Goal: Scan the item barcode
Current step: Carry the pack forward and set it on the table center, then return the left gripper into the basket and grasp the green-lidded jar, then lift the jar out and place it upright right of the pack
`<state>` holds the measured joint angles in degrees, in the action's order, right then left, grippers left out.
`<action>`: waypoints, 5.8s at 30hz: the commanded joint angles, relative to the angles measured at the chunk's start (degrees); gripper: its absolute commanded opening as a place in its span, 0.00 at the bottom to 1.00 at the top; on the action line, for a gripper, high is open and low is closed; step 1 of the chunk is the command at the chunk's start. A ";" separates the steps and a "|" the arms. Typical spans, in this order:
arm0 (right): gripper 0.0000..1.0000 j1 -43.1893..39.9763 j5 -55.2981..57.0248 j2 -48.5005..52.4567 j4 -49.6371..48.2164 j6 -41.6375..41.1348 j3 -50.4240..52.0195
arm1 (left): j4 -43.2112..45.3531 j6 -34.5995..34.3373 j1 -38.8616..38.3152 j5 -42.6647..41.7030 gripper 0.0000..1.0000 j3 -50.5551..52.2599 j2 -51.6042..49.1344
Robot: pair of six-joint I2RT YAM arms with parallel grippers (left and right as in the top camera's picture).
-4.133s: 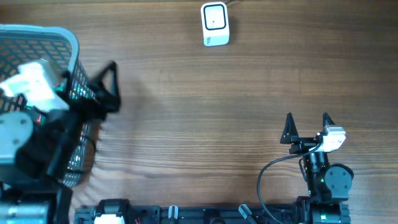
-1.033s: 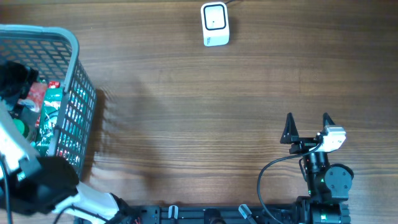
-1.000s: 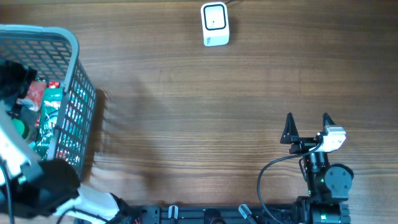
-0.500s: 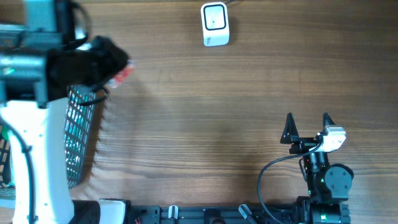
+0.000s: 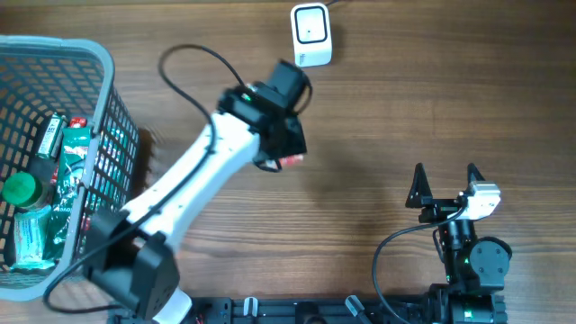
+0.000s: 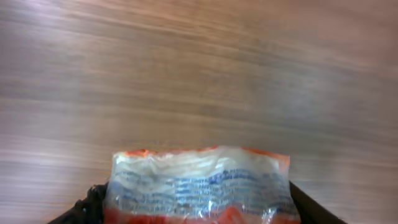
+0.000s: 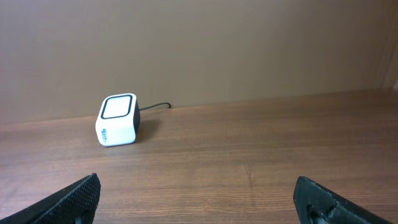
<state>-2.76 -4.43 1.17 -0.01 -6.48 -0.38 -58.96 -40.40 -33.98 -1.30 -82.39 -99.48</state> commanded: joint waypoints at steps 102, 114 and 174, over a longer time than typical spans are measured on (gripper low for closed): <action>1.00 0.33 0.81 -0.37 -0.11 -1.03 0.09 | 14.67 -7.76 72.13 32.92 0.99 9.25 -5.51; 1.00 0.33 0.81 -0.37 -0.13 -1.05 0.09 | 16.37 -6.25 72.13 35.04 0.68 9.25 -6.27; 1.00 0.33 0.81 -0.37 -0.13 -1.05 0.09 | 11.34 -8.00 34.71 -19.63 0.63 8.85 46.75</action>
<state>-2.76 -4.40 1.17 -0.01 -6.48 -0.38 -48.42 -49.12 8.36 -19.38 -73.45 -48.75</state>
